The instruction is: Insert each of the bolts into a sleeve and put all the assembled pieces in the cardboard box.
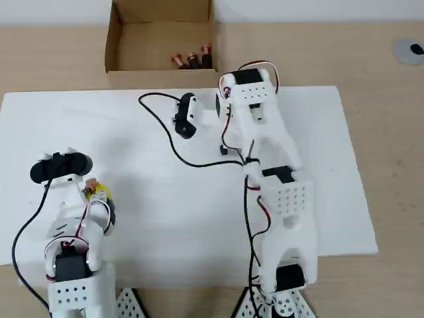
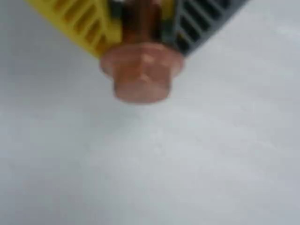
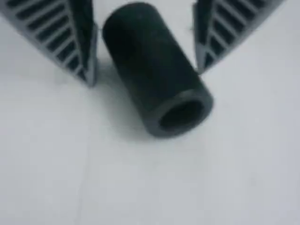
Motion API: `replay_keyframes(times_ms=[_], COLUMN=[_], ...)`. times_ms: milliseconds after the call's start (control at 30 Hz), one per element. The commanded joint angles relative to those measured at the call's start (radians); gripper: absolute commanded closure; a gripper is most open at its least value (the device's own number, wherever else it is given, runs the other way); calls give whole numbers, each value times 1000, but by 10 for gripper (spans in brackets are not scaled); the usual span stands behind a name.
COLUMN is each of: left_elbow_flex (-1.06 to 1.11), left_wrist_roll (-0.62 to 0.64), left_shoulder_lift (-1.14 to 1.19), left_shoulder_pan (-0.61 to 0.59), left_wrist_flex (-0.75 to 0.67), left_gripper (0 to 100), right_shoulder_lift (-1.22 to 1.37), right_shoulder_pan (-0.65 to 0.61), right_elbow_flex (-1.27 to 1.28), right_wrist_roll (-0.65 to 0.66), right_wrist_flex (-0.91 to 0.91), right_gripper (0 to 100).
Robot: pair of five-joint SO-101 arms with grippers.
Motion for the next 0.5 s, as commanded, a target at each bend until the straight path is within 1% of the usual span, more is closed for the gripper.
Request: replay_keyframes(times_ms=[0,100,300,400,467], left_elbow_flex=[-46,-46,-46,-46,-46], left_wrist_roll=[-11,-11,-11,-11,-8], left_shoulder_lift=[-5,-5,-5,-5,-5], left_shoulder_pan=[-12,-12,-12,-12,-12], left_wrist_flex=[0,0,0,-2,-3], left_gripper=[995,995,995,995,995], right_shoulder_lift=[33,33,33,31,31], right_shoulder_pan=[22,22,36,73,93], right_elbow_flex=[54,45,16,-99,-203], right_wrist_roll=[-43,-86,-135,-198,-235], right_wrist_flex=[-83,-83,-84,-71,-25], right_gripper=[858,986,988,988,988])
